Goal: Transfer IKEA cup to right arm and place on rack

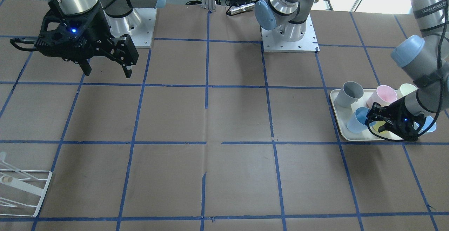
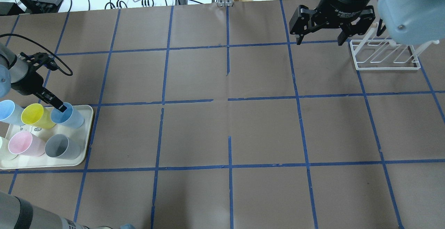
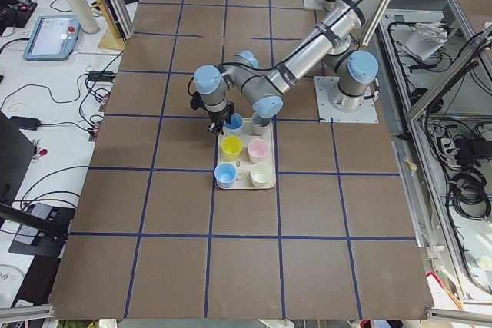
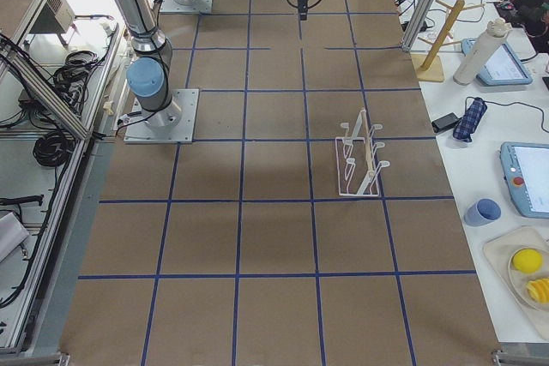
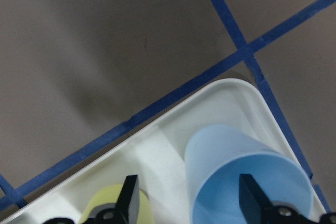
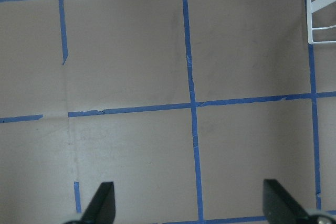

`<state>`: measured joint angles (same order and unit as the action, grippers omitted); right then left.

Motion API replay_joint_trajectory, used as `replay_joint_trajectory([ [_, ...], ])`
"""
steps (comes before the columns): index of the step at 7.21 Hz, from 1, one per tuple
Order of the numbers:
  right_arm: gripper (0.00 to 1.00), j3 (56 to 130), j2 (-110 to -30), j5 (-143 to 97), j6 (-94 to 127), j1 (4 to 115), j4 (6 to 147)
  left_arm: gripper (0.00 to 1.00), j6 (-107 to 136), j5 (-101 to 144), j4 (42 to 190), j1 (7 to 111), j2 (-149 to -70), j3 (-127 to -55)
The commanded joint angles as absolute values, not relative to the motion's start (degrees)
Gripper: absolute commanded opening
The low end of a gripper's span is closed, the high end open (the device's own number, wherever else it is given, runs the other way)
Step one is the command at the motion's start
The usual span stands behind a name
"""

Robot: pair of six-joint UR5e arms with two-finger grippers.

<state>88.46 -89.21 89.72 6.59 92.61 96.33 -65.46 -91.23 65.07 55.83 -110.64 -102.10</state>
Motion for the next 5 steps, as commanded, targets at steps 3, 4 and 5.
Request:
replay_joint_trajectory([
  [3,1.0,88.24,-89.12,89.21,1.98,89.06,96.42,0.0,-65.83,-90.62,65.21,56.07,-110.66,-101.52],
  [4,1.0,88.16,-89.3,89.3,-2.33,86.68,96.33,0.0,-64.96,-89.75,66.0,56.68,-109.26,-100.56],
  [5,1.0,88.24,-89.82,89.3,-2.63,84.83,95.72,0.0,-63.39,-86.52,69.4,57.21,-108.12,-98.46],
])
